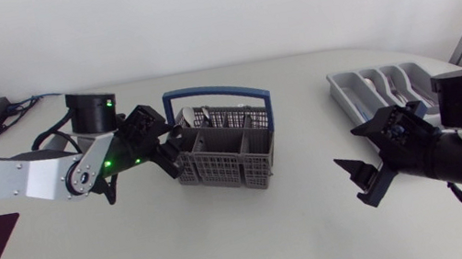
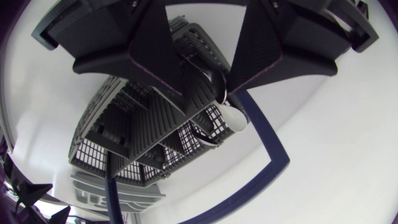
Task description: Unload the cutlery basket into the drawer organizer.
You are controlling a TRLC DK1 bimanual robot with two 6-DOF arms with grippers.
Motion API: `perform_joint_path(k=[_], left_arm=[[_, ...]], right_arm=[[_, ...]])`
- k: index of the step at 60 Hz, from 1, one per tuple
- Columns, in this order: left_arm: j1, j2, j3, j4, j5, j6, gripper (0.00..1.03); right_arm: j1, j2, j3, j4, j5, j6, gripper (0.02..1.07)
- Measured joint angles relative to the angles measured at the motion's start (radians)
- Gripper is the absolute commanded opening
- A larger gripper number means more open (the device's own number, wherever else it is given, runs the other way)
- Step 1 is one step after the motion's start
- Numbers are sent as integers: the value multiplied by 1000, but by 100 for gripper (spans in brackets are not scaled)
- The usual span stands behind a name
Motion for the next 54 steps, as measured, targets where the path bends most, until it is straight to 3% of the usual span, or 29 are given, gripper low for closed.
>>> perform_joint_path(k=[13, 26, 36, 54], left_arm=[[-8, 22, 45, -48, -33, -15, 41], [-31, 55, 88, -67, -89, -19, 23], [-55, 58, 93, -67, -116, -22, 3], [-105, -36, 58, -74, -171, -10, 3]], right_arm=[[0, -10, -2, 6, 0, 0, 83], [1, -28, -3, 6, 0, 0, 83], [2, -45, -3, 3, 0, 0, 83], [19, -80, -3, -26, 5, 0, 83]])
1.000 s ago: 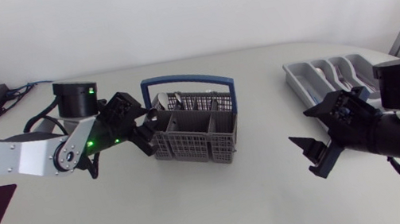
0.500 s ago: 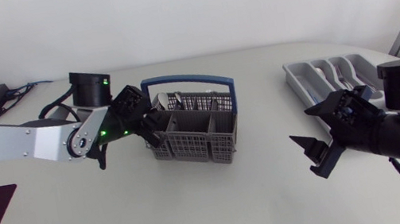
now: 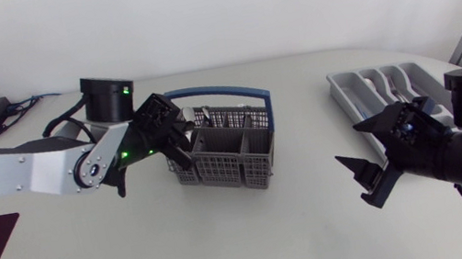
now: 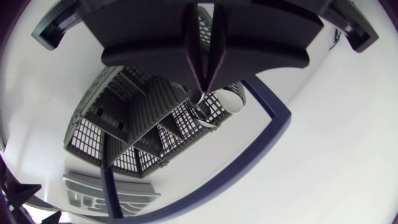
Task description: Unload the cutlery basket into the drawer organizer.
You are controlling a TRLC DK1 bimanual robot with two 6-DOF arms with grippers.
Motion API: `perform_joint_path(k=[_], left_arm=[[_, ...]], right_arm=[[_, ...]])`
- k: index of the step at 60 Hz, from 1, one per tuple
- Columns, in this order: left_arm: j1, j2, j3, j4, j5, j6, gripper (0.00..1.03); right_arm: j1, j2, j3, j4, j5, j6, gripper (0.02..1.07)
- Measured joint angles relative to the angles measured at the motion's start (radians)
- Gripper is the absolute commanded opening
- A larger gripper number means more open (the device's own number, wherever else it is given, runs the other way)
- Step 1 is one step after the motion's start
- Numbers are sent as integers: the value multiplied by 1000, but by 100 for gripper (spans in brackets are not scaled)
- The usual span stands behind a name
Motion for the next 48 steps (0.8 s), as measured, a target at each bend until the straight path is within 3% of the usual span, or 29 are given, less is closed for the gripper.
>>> perform_joint_path(k=[22, 36, 48], left_arm=[[-44, -248, -115, 3, -49, 26, 3], [-58, -461, -233, 56, -50, 13, 3], [-92, -552, -195, -72, -60, -75, 3]], right_arm=[[31, -66, -13, -51, 10, 17, 83], [146, -106, -23, -64, 69, 77, 83], [264, -106, -9, -69, 111, 186, 83]])
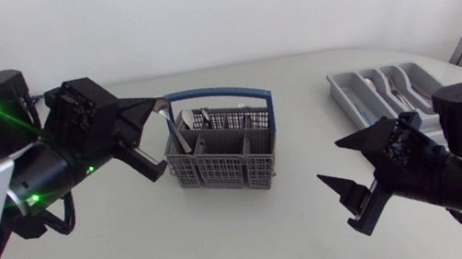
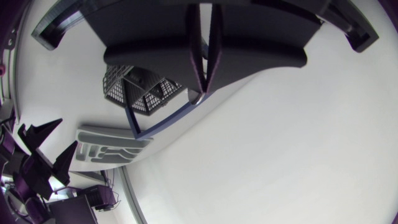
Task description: Unload the cutlery basket into the drawer organizer.
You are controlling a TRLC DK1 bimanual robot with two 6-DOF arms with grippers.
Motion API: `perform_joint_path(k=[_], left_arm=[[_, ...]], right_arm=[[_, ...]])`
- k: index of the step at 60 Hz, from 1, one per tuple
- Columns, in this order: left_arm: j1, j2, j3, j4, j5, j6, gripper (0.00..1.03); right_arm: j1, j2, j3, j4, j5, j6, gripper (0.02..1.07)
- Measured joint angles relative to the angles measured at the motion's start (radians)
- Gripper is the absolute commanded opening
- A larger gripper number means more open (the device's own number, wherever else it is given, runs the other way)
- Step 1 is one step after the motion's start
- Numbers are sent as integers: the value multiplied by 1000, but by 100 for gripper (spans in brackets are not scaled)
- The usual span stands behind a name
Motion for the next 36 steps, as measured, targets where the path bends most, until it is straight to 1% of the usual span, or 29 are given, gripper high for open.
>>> perform_joint_path(k=[7, 10, 11, 17, 19, 21, 33, 36], left_arm=[[-24, -5, 49, -83, -3, -79, 3], [-27, -5, 54, -89, -3, -86, 3], [-36, -5, 71, -114, -3, -117, 3], [-50, 5, 103, -164, -3, -180, 3], [-55, 14, 118, -183, -3, -204, 3], [-58, 23, 128, -197, -3, -223, 3], [-77, 78, 185, -277, -3, -302, 3], [-80, 94, 197, -284, -3, -310, 3]], right_arm=[[79, 24, 66, 0, 16, 90, 83], [113, 45, 100, 2, 29, 124, 83], [124, 53, 111, 3, 32, 134, 83], [185, 119, 181, 15, 40, 198, 82], [203, 144, 201, 24, 42, 215, 79], [220, 171, 220, 32, 43, 232, 78], [305, 319, 311, 58, 64, 275, 78], [308, 351, 334, 58, 65, 278, 75]])
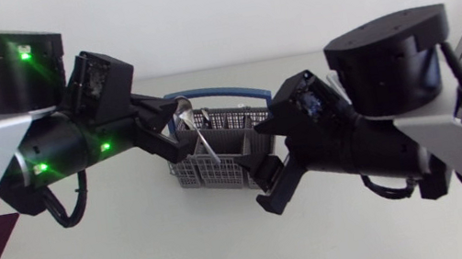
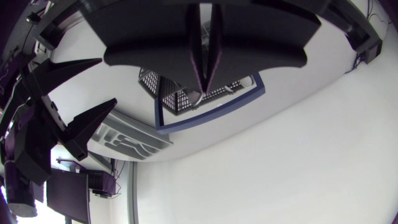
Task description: Unload the cutlery basket into the drawer organizer.
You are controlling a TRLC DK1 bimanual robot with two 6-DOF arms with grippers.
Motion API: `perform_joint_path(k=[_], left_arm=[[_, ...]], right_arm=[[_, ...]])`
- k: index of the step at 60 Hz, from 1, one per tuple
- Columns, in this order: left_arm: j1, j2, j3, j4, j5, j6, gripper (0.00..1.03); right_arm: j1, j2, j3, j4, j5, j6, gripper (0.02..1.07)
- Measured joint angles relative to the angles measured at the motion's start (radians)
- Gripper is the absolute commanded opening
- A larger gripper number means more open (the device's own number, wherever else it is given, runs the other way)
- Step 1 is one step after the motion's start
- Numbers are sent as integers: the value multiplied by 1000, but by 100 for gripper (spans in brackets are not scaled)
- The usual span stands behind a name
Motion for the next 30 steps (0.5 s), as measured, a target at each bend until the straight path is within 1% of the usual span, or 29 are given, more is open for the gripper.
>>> perform_joint_path(k=[4, 9, 19, 23, 30], left_arm=[[-4, 24, 14, -2, 0, -8, 3], [-4, 48, 24, -3, 0, -23, 3], [-3, 69, 35, -4, 0, -48, 3], [-2, 75, 43, -10, 0, -56, 3], [14, 79, 51, -15, 0, -77, 3]], right_arm=[[0, 47, 38, 0, 3, 0, 75], [-2, 108, 90, 3, 2, 0, 70], [-21, 222, 185, 19, -2, 7, 69], [-27, 254, 211, 24, -9, 8, 66], [-37, 301, 243, 31, -18, 15, 65]])
